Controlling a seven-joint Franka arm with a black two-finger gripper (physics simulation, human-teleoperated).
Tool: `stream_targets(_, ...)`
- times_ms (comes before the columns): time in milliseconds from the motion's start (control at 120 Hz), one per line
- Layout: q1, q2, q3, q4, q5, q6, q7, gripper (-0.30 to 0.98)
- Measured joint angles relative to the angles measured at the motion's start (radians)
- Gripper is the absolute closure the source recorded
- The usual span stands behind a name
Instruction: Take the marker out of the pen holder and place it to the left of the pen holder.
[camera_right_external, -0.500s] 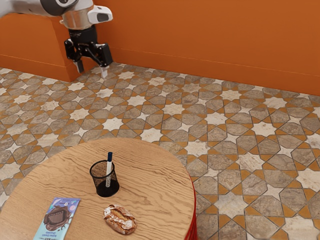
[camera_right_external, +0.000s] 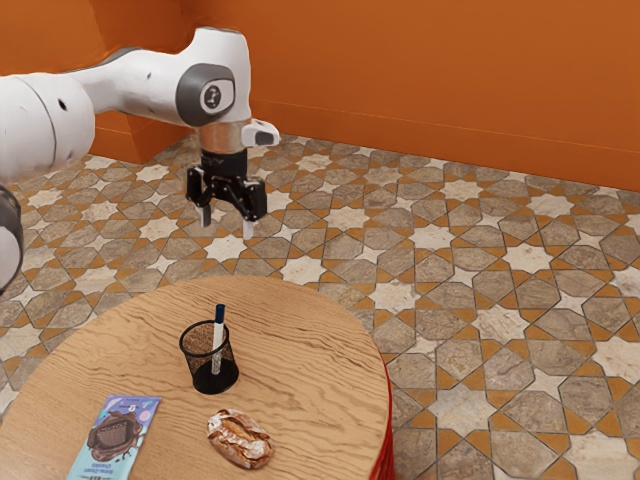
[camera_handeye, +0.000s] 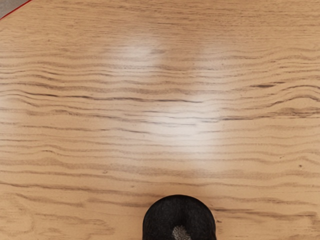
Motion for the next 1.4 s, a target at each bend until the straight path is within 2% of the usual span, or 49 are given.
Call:
stream_targets(133,-0.002,0.077,-0.037,-0.005,0.030,0.044,0.000,0.00)
stream_targets(217,-0.003,0.082,-0.070,-0.018,0.044,0.074,-0.001,0.00)
stream_targets(392,-0.003,-0.133,-0.080,-0.332,0.047,0.175,-0.002,0.00)
stream_targets(525,0.000,-0.198,-0.067,-0.501,0.040,0.284,0.006,0.00)
stream_targets(742,-0.001,-0.190,-0.048,-0.559,0.006,0.385,0.020,0.00)
stream_targets(1000,0.000,-0.243,-0.041,-0.628,-0.009,0.406,0.031,0.01)
stream_targets(1133,0.001,-0.226,-0.041,-0.625,-0.012,0.404,0.035,0.12)
stream_targets(1400,0.001,-0.215,-0.041,-0.607,-0.013,0.394,0.040,0.55)
